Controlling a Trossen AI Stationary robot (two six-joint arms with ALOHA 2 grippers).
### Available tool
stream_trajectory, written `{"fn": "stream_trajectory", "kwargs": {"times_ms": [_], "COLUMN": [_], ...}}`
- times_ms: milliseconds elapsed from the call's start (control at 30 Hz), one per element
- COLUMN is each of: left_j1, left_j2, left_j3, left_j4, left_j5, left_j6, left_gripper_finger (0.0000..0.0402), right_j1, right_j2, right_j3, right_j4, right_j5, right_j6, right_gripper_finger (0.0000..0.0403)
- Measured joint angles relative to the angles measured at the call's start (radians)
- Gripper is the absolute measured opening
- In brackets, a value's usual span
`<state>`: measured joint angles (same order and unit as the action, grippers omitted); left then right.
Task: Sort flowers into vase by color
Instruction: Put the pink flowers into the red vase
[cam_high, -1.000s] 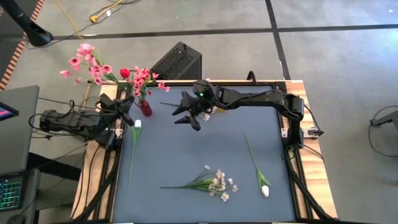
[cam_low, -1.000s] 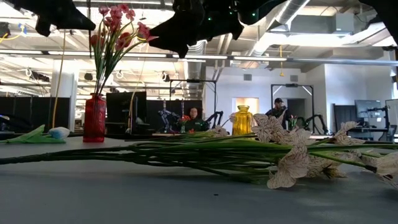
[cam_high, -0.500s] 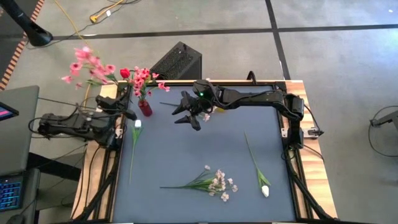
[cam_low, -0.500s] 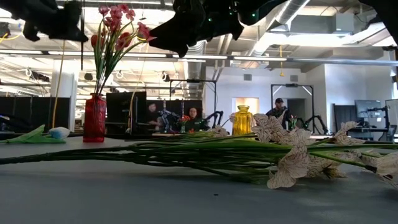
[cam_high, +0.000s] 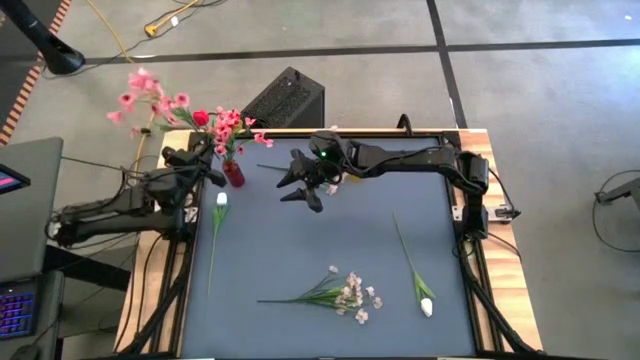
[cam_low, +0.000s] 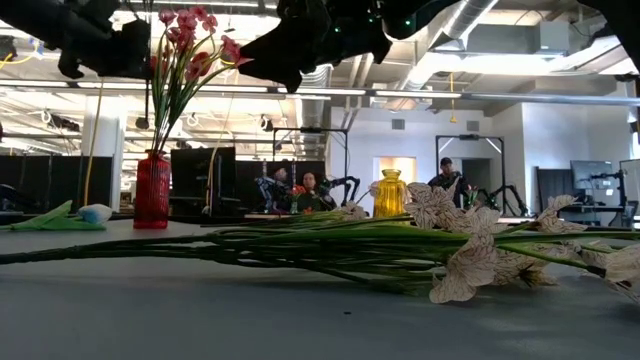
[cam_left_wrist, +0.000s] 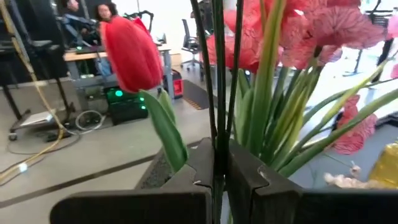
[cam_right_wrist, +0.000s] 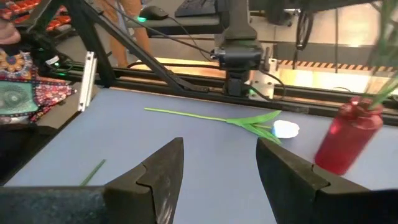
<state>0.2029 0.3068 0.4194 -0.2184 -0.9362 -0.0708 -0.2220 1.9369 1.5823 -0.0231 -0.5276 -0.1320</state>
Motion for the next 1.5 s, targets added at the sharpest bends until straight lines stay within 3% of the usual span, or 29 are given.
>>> {"fn": "stream_trajectory", "kwargs": {"times_ms": [233,633,900,1500], "left_j1": [0.134,0.218,0.225,0.225], "left_j2": [0.03,0.021,0.02,0.02], "left_j3": [-0.064,-0.112,-0.196,-0.196], "left_j4": [0.049,0.088,0.157,0.02], "left_j5": [0.16,0.251,0.266,0.248], "left_j6": [-0.02,-0.043,-0.064,-0.119], "left_gripper_finger": [0.0,0.0,0.0,0.0], "right_j1": [0.007,0.007,0.006,0.006], "right_j2": [0.0,0.0,0.0,0.0], "right_j3": [0.0,0.0,0.0,0.0], "right_j4": [0.005,-0.01,-0.01,0.003], "right_j5": [0.001,0.002,0.002,0.002], "right_j6": [-0.007,-0.001,0.0,0.0], "right_gripper_finger": [0.0226,0.0226,0.0226,0.0226]}}
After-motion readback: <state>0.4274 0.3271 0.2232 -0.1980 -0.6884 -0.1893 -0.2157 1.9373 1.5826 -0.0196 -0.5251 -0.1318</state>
